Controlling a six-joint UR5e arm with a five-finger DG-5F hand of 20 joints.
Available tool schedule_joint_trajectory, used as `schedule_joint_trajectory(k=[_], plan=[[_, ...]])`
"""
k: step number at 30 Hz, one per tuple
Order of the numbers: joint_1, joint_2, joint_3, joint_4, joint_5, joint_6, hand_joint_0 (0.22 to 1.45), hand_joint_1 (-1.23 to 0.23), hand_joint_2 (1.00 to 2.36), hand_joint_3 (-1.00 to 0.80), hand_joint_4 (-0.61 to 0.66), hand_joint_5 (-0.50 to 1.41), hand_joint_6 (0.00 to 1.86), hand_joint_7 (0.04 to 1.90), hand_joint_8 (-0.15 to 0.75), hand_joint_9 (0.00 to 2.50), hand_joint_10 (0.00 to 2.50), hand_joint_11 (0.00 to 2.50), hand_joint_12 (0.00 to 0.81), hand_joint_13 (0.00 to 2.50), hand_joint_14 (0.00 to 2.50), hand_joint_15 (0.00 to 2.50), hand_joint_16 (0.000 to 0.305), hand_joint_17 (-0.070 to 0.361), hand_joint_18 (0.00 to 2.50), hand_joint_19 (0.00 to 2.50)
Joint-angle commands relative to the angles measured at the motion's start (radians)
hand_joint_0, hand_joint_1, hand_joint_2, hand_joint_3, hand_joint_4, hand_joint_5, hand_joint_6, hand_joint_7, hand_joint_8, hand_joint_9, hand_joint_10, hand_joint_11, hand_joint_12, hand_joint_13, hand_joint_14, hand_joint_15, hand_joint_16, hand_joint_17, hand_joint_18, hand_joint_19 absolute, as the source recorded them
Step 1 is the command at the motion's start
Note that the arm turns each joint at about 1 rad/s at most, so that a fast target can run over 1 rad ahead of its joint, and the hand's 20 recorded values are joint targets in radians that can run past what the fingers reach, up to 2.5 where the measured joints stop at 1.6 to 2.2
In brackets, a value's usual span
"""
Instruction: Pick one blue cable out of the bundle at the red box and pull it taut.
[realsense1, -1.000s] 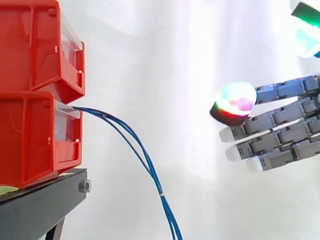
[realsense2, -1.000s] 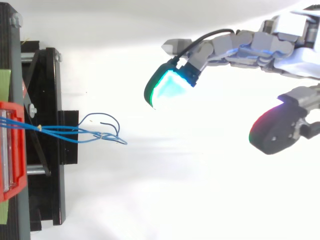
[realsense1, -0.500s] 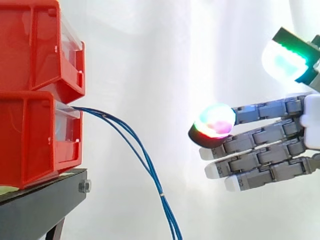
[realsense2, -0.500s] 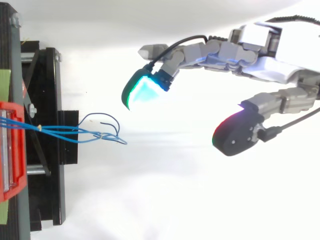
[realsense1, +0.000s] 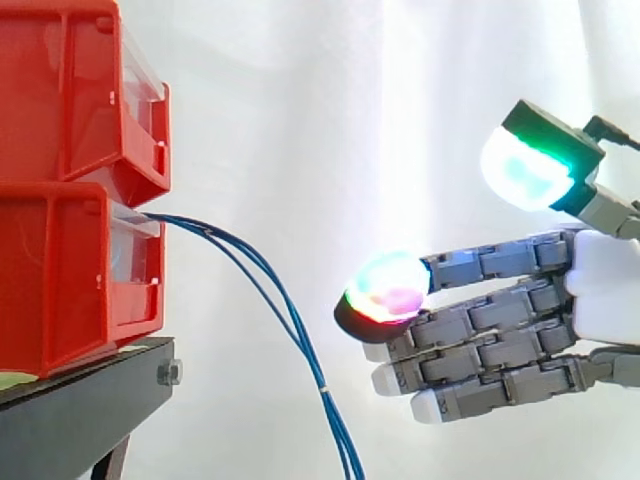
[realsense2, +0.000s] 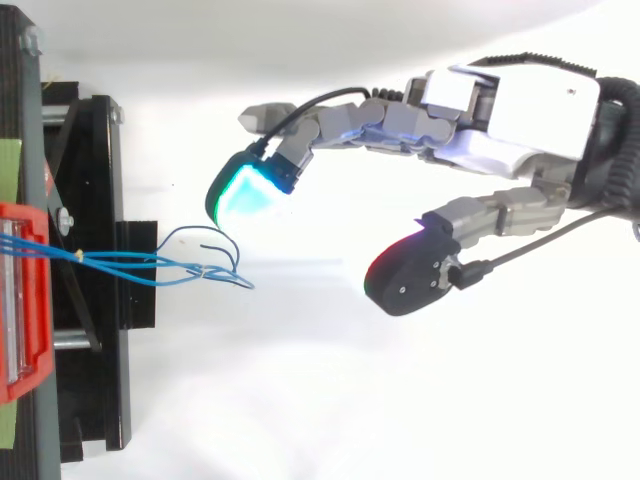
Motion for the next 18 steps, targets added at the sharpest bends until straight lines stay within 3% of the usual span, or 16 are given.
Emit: schedule_joint_trajectory(k=[1, 7, 14, 18], plan=[[-0.002, -0.025, 0.002, 0.016, 0.001, 0.004, 0.48, -0.52, 1.0, -0.5, 0.28, -0.23, 0.5, 0.72, 0.299, 0.14, 0.0, 0.02, 0.387, 0.0, 0.0, 0.15, 0.063, 0.142, 0.0, 0.24], [-0.008, -0.063, 0.003, 0.039, -0.002, 0.02, 0.48, -0.53, 1.0, -0.5, 0.29, -0.23, 0.5, 0.73, 0.3, 0.14, 0.0, 0.03, 0.388, 0.0, 0.01, 0.15, 0.064, 0.144, 0.0, 0.24], [-0.013, -0.137, 0.065, 0.054, -0.008, 0.052, 0.48, -0.66, 1.0, -0.5, 0.3, -0.22, 0.5, 0.82, 0.295, 0.13, 0.0, 0.04, 0.386, 0.0, 0.01, 0.15, 0.064, 0.143, 0.0, 0.23], [-0.014, -0.15, 0.085, 0.056, -0.012, 0.05, 0.49, -0.71, 1.0, -0.5, 0.32, -0.21, 0.5, 0.87, 0.29, 0.13, 0.0, 0.05, 0.384, 0.0, 0.0, 0.14, 0.063, 0.141, 0.0, 0.23]])
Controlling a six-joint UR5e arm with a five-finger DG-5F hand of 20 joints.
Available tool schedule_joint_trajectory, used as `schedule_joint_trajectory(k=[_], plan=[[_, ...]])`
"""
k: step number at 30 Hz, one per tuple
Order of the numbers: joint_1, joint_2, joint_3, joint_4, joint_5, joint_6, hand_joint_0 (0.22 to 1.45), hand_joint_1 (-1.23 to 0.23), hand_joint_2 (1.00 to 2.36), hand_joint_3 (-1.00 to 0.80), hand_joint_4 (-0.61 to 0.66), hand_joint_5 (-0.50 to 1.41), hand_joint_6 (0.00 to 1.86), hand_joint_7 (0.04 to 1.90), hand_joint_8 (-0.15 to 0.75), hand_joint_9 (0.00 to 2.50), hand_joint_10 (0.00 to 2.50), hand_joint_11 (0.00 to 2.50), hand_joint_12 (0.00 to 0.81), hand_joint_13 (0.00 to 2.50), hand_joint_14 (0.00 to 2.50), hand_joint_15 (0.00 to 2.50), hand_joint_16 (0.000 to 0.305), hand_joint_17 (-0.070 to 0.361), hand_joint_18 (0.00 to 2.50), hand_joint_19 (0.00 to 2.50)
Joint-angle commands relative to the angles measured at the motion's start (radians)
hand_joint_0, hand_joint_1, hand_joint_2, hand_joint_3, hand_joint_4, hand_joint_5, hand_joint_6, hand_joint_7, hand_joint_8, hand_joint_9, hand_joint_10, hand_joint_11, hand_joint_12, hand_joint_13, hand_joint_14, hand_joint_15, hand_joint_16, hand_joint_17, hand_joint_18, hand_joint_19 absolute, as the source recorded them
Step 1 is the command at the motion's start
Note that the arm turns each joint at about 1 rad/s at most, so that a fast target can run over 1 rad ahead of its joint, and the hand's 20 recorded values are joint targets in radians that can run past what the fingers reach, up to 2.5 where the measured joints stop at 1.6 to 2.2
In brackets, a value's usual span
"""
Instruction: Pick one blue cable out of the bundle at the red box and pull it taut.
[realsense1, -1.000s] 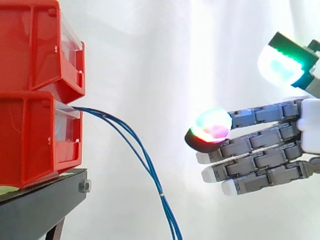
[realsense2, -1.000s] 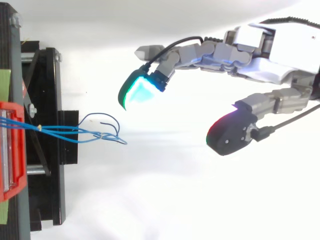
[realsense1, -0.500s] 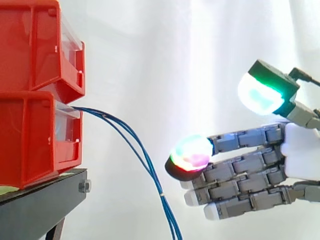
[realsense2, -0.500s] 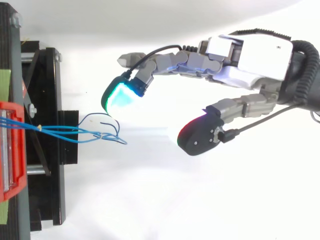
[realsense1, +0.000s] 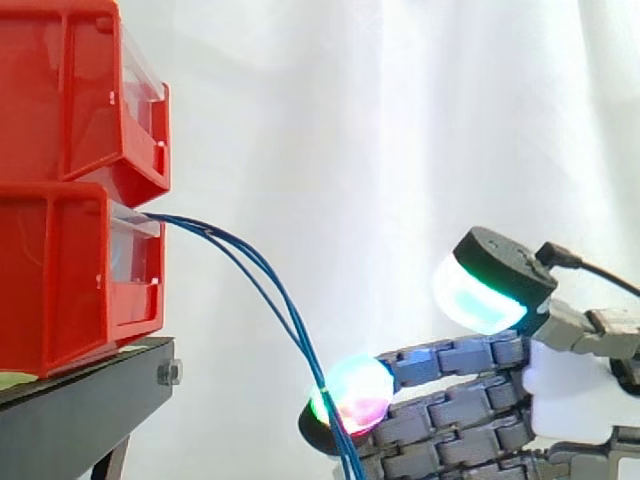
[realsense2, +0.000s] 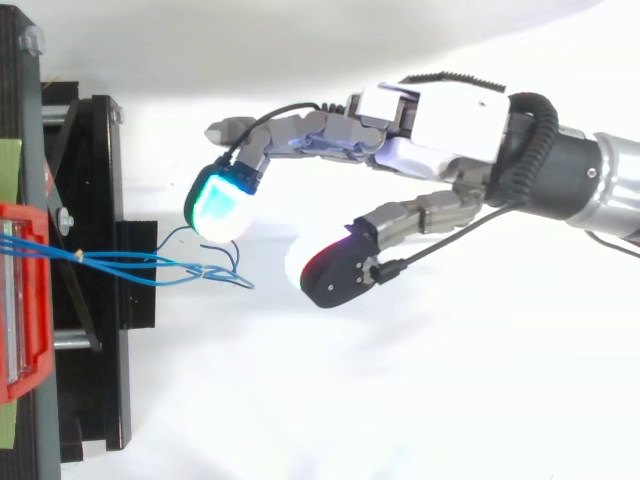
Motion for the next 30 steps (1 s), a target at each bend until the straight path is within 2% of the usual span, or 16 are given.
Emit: schedule_joint_trajectory(k=[1, 3, 5, 7, 8, 10, 14, 16, 21, 22, 27, 30], plan=[[-0.001, -0.016, 0.022, 0.001, -0.006, -0.001, 0.5, -0.72, 1.0, -0.5, 0.33, -0.21, 0.5, 0.9, 0.287, 0.13, 0.0, 0.04, 0.378, 0.0, 0.01, 0.14, 0.062, 0.139, 0.0, 0.23], [-0.001, -0.021, 0.024, 0.004, -0.009, -0.007, 0.52, -0.74, 1.0, -0.5, 0.33, -0.2, 0.5, 0.93, 0.281, 0.13, 0.0, 0.05, 0.373, 0.0, 0.01, 0.14, 0.061, 0.136, 0.0, 0.22], [-0.002, -0.059, 0.059, 0.006, -0.017, -0.004, 0.54, -0.74, 1.0, -0.49, 0.32, -0.2, 0.5, 0.96, 0.276, 0.13, 0.0, 0.04, 0.369, 0.0, 0.0, 0.14, 0.06, 0.135, 0.0, 0.21], [-0.004, -0.07, 0.073, 0.003, -0.018, -0.001, 0.55, -0.75, 1.0, -0.48, 0.33, -0.19, 0.5, 0.99, 0.276, 0.13, 0.0, 0.05, 0.368, 0.0, 0.0, 0.13, 0.059, 0.133, 0.0, 0.21], [-0.006, -0.11, 0.122, -0.005, -0.029, 0.025, 0.55, -0.75, 1.0, -0.48, 0.33, -0.19, 0.5, 1.01, 0.278, 0.14, 0.0, 0.05, 0.37, 0.01, 0.0, 0.14, 0.059, 0.133, 0.0, 0.21], [-0.004, -0.128, 0.154, -0.014, -0.044, 0.042, 0.56, -0.74, 1.0, -0.46, 0.33, -0.18, 0.5, 1.05, 0.283, 0.16, 0.0, 0.06, 0.366, 0.02, 0.0, 0.14, 0.059, 0.132, 0.0, 0.22], [0.002, -0.126, 0.168, -0.031, -0.049, 0.023, 0.57, -0.73, 1.01, -0.44, 0.32, -0.17, 0.5, 1.12, 0.287, 0.17, 0.0, 0.07, 0.365, 0.03, 0.01, 0.15, 0.058, 0.131, 0.0, 0.22], [0.001, -0.128, 0.191, -0.04, -0.052, 0.016, 0.58, -0.73, 1.01, -0.43, 0.31, -0.16, 0.5, 1.14, 0.287, 0.18, 0.0, 0.07, 0.366, 0.03, 0.01, 0.15, 0.058, 0.131, 0.0, 0.22], [0.001, -0.126, 0.191, -0.043, -0.055, 0.014, 0.59, -0.73, 1.01, -0.41, 0.3, -0.15, 0.5, 1.18, 0.29, 0.18, 0.0, 0.08, 0.365, 0.04, 0.01, 0.15, 0.058, 0.13, 0.01, 0.22], [0.002, -0.126, 0.191, -0.04, -0.055, 0.014, 0.59, -0.76, 1.01, -0.41, 0.31, -0.14, 0.5, 1.17, 0.305, 0.24, 0.0, 0.05, 0.373, 0.09, 0.01, 0.12, 0.059, 0.133, 0.08, 0.18], [0.008, -0.126, 0.196, -0.03, -0.055, -0.001, 0.6, -0.75, 1.01, -0.38, 0.29, -0.14, 0.5, 1.22, 0.308, 0.25, 0.0, 0.06, 0.373, 0.09, 0.0, 0.12, 0.059, 0.133, 0.09, 0.19], [0.016, -0.128, 0.209, -0.002, -0.052, -0.041, 0.6, -0.74, 1.01, -0.35, 0.27, -0.14, 0.54, 1.18, 0.31, 0.26, 0.0, 0.06, 0.373, 0.1, 0.0, 0.11, 0.059, 0.133, 0.1, 0.19]])
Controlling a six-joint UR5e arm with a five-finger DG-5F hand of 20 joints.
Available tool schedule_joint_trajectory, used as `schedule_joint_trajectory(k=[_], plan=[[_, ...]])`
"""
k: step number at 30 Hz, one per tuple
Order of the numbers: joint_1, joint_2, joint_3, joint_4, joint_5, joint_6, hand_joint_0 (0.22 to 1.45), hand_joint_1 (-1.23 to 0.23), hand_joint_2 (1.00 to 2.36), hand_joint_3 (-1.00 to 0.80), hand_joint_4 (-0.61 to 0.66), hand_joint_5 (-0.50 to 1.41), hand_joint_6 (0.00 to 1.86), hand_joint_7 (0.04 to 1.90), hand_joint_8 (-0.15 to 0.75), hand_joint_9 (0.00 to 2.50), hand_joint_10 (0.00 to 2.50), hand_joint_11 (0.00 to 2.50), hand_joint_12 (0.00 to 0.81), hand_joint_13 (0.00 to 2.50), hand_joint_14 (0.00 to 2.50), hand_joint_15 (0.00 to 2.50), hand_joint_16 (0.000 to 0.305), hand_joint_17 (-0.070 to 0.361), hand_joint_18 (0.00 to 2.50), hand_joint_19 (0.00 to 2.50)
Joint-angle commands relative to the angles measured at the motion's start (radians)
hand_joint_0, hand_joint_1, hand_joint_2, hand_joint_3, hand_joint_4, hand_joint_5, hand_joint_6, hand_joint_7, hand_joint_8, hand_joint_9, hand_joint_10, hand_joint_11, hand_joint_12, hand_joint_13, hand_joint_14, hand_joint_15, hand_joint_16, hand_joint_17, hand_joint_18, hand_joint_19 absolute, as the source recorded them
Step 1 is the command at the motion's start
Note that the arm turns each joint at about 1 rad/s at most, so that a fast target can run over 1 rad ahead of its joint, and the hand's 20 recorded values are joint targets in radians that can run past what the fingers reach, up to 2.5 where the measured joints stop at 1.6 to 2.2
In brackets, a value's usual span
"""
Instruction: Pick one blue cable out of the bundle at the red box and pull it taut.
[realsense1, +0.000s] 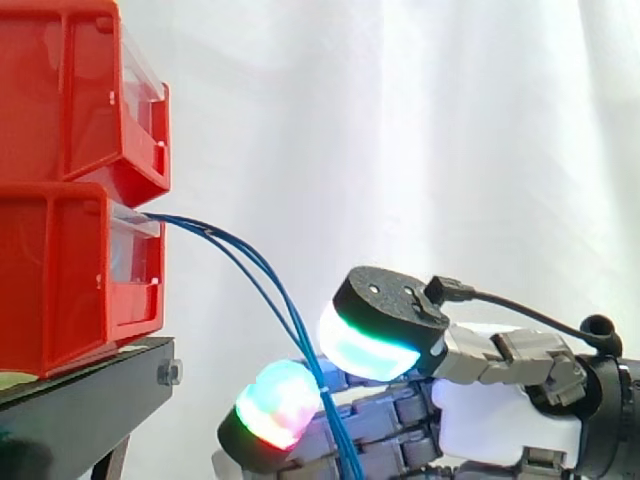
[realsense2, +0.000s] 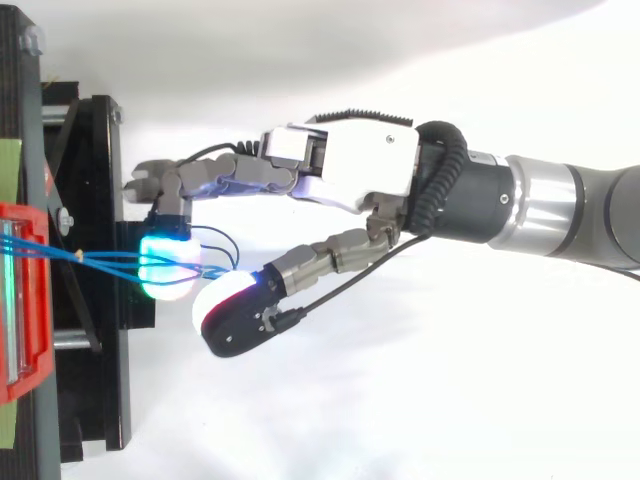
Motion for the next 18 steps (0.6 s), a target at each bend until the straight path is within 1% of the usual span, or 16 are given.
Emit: schedule_joint_trajectory(k=[1, 3, 4, 8, 14, 18], plan=[[0.008, 0.0, 0.009, 0.026, 0.005, -0.042, 0.61, -0.74, 1.01, -0.33, 0.26, -0.15, 0.57, 1.15, 0.309, 0.26, 0.0, 0.07, 0.374, 0.1, 0.0, 0.12, 0.059, 0.133, 0.1, 0.19], [0.01, 0.0, 0.009, 0.029, 0.007, -0.048, 0.61, -0.74, 1.02, -0.29, 0.25, -0.16, 0.63, 1.1, 0.309, 0.26, 0.0, 0.07, 0.373, 0.11, 0.0, 0.12, 0.059, 0.132, 0.11, 0.18], [0.01, 0.0, 0.009, 0.029, 0.005, -0.048, 0.62, -0.74, 1.02, -0.27, 0.25, -0.16, 0.67, 1.04, 0.31, 0.27, 0.0, 0.07, 0.372, 0.11, 0.0, 0.12, 0.059, 0.132, 0.11, 0.18], [0.01, 0.0, 0.009, 0.028, 0.005, -0.046, 0.63, -0.74, 1.02, -0.25, 0.24, -0.18, 0.75, 0.94, 0.312, 0.27, 0.0, 0.08, 0.373, 0.12, 0.0, 0.12, 0.059, 0.132, 0.13, 0.18], [0.011, 0.0, 0.009, 0.029, 0.007, -0.046, 0.63, -0.74, 1.02, -0.24, 0.25, -0.18, 0.77, 0.9, 0.313, 0.28, 0.0, 0.09, 0.374, 0.13, 0.0, 0.12, 0.059, 0.132, 0.14, 0.19], [0.008, 0.0, 0.009, 0.029, 0.001, -0.043, 0.59, -0.72, 1.01, -0.32, 0.27, -0.17, 0.67, 1.01, 0.314, 0.28, 0.0, 0.09, 0.376, 0.12, 0.0, 0.13, 0.059, 0.132, 0.12, 0.21]])
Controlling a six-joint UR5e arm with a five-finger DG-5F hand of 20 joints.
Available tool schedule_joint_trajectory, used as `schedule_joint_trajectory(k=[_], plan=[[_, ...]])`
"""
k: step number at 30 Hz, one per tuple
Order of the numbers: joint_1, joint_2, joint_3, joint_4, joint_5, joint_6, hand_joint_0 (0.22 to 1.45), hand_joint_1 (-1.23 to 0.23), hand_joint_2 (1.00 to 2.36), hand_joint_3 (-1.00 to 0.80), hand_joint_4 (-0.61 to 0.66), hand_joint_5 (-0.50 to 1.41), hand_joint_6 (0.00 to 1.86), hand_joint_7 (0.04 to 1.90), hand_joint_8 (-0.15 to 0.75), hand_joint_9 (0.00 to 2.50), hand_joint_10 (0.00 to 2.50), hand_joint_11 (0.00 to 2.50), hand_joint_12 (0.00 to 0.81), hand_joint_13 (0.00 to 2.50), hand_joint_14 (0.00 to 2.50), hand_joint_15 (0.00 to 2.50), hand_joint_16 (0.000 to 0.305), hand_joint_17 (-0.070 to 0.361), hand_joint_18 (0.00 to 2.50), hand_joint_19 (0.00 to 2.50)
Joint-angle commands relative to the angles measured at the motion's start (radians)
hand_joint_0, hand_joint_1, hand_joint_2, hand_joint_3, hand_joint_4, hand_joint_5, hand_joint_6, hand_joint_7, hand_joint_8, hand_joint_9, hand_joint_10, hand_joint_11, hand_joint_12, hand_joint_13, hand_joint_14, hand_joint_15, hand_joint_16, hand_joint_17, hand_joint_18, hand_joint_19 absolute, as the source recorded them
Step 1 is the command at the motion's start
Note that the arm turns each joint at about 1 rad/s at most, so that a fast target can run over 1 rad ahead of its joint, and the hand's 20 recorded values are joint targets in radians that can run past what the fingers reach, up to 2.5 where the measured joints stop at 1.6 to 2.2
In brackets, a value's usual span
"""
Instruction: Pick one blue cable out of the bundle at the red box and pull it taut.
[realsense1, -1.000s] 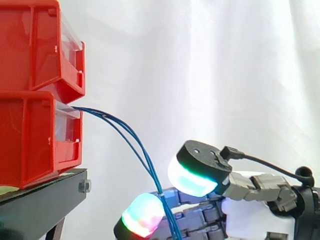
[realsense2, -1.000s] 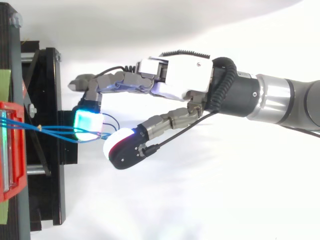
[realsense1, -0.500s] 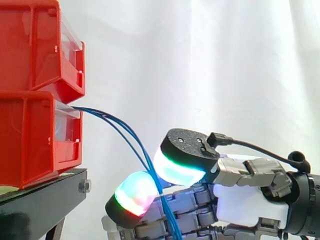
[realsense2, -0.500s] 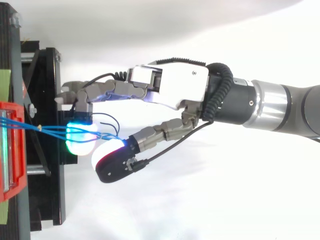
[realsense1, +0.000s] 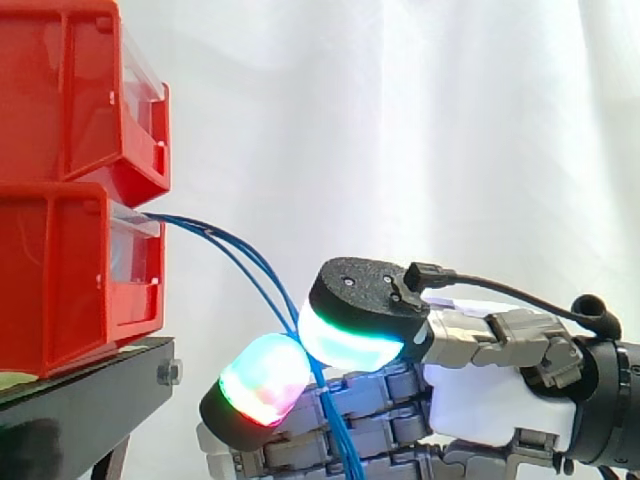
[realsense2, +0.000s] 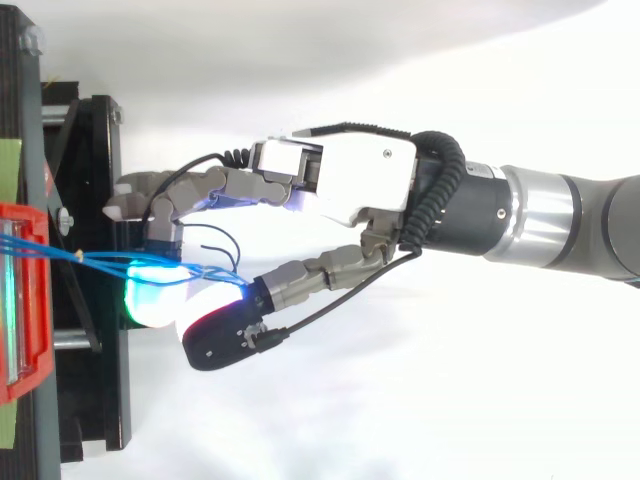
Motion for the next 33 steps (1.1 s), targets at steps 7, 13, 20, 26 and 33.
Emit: schedule_joint_trajectory(k=[7, 13, 20, 26, 33], plan=[[-0.014, 0.0, 0.0, -0.011, -0.004, -0.009, 0.55, -0.7, 1.01, -0.38, 0.28, -0.15, 0.58, 1.12, 0.319, 0.28, 0.0, 0.08, 0.38, 0.11, 0.0, 0.14, 0.06, 0.134, 0.1, 0.23], [-0.031, 0.0, 0.0, -0.014, -0.003, -0.012, 0.54, -0.68, 1.01, -0.41, 0.29, -0.14, 0.55, 1.16, 0.324, 0.28, 0.0, 0.09, 0.384, 0.1, 0.0, 0.14, 0.06, 0.136, 0.09, 0.24], [-0.042, 0.0, -0.002, -0.018, -0.004, -0.012, 0.56, -0.68, 1.01, -0.36, 0.28, -0.13, 0.55, 1.18, 0.325, 0.3, 0.0, 0.09, 0.381, 0.11, 0.0, 0.13, 0.06, 0.134, 0.1, 0.23], [-0.043, 0.0, -0.002, -0.02, -0.003, -0.012, 0.57, -0.68, 1.01, -0.34, 0.26, -0.15, 0.61, 1.11, 0.322, 0.31, 0.0, 0.1, 0.377, 0.12, 0.01, 0.14, 0.059, 0.132, 0.1, 0.22], [-0.035, 0.0, -0.002, -0.023, -0.001, -0.033, 0.55, -0.7, 1.01, -0.39, 0.27, -0.15, 0.61, 1.09, 0.323, 0.3, 0.0, 0.1, 0.38, 0.12, 0.0, 0.13, 0.06, 0.135, 0.11, 0.23]])
